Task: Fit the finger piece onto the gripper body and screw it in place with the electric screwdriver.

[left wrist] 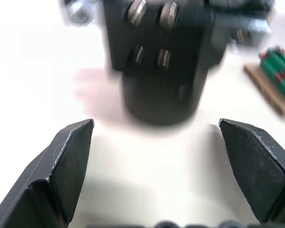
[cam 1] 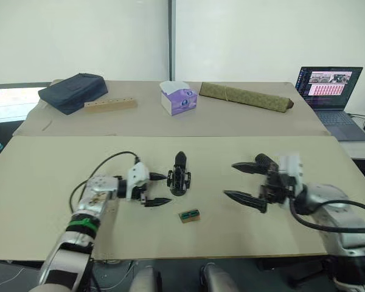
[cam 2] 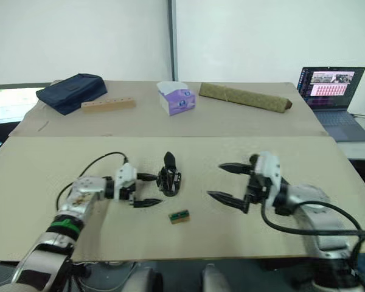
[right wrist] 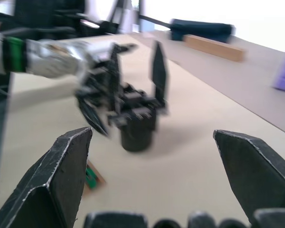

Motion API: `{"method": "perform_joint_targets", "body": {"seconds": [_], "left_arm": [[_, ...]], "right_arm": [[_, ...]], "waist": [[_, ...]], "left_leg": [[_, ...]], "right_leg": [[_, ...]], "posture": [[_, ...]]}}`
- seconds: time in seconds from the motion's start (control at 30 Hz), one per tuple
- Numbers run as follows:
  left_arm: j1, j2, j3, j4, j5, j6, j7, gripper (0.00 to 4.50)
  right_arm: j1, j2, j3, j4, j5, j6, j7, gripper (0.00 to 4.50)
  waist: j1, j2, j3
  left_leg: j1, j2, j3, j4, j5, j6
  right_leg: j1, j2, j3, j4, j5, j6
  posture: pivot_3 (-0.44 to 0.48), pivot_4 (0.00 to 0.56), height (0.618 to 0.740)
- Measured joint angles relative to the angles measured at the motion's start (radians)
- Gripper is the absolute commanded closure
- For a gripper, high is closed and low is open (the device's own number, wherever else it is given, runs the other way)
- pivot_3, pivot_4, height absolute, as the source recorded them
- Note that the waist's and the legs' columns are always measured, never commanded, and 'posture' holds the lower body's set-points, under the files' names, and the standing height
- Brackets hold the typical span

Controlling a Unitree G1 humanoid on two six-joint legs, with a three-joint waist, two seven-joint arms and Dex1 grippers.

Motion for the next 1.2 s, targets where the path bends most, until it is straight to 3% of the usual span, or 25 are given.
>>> {"method": "perform_joint_targets", "body": {"seconds": [0.1, 0.3, 0.5, 0.67, 0.83, 1.07, 1.17, 1.2], "left_arm": [[0.125, 0.074, 0.122, -0.18, -0.137, 0.115, 0.005, 0.05], [0.169, 0.184, 0.228, -0.551, -0.323, 0.278, 0.008, 0.05], [0.195, 0.201, 0.246, -0.711, -0.426, 0.444, 0.072, 0.05], [0.229, 0.163, 0.23, -0.797, -0.461, 0.483, 0.128, 0.05], [0.236, 0.139, 0.212, -0.833, -0.464, 0.484, 0.172, 0.05], [0.213, 0.137, 0.189, -0.84, -0.455, 0.475, 0.195, 0.05], [0.231, 0.155, 0.19, -0.853, -0.457, 0.478, 0.192, 0.0], [0.241, 0.163, 0.192, -0.862, -0.458, 0.478, 0.192, 0.0]], "right_arm": [[0.214, 0.013, -0.193, -0.031, -0.006, -0.065, -0.046, 0.0], [0.492, 0.128, -0.395, -0.137, -0.008, -0.141, -0.134, 0.0], [0.544, 0.18, -0.449, -0.096, -0.056, -0.172, -0.262, 0.0], [0.407, -0.029, -0.392, -0.004, -0.117, 0.005, -0.338, 0.0], [0.125, -0.207, -0.209, 0.234, -0.15, 0.128, -0.292, 0.0], [-0.245, -0.277, 0.084, 0.607, -0.279, 0.14, -0.169, 0.0], [-0.316, -0.279, 0.162, 0.708, -0.311, 0.166, -0.113, 0.75], [-0.336, -0.28, 0.169, 0.726, -0.312, 0.179, -0.097, 1.19]], "waist": [[0.009, 0.0, 0.002], [0.02, 0.002, 0.001], [0.002, 0.003, 0.001], [-0.007, 0.003, 0.001], [-0.008, 0.002, 0.002], [-0.001, 0.002, 0.003], [0.006, 0.003, 0.003], [0.006, 0.003, 0.003]], "left_leg": [[-0.001, 0.001, 0.0, 0.0, 0.0, 0.0], [0.001, 0.001, 0.002, 0.001, 0.001, -0.002], [0.003, 0.001, 0.004, 0.0, 0.001, -0.002], [0.004, 0.0, 0.006, -0.001, 0.001, -0.001], [0.004, -0.001, 0.005, -0.002, 0.001, -0.001], [0.002, -0.002, 0.005, -0.002, 0.001, -0.001], [0.001, -0.002, 0.005, -0.002, 0.001, -0.001], [0.001, -0.002, 0.005, -0.002, 0.001, -0.001]], "right_leg": [[-0.001, -0.002, 0.0, 0.0, 0.0, 0.0], [0.003, -0.004, 0.001, -0.004, -0.004, 0.007], [0.001, -0.003, 0.003, -0.003, -0.007, 0.002], [0.002, -0.003, 0.005, -0.004, -0.007, 0.0], [0.002, -0.001, 0.004, -0.004, -0.002, -0.001], [0.001, -0.001, 0.004, -0.005, -0.001, -0.001], [0.0, -0.001, 0.004, -0.005, -0.001, 0.0], [0.001, -0.001, 0.004, -0.005, -0.001, 0.0]], "posture": [[0.0, 0.15, 0.74], [0.0, 0.15, 0.74], [0.0, 0.15, 0.74], [0.0, 0.15, 0.74], [0.0, 0.15, 0.74], [0.0, 0.15, 0.74], [0.0, 0.15, 0.74], [0.0, 0.15, 0.74]]}}
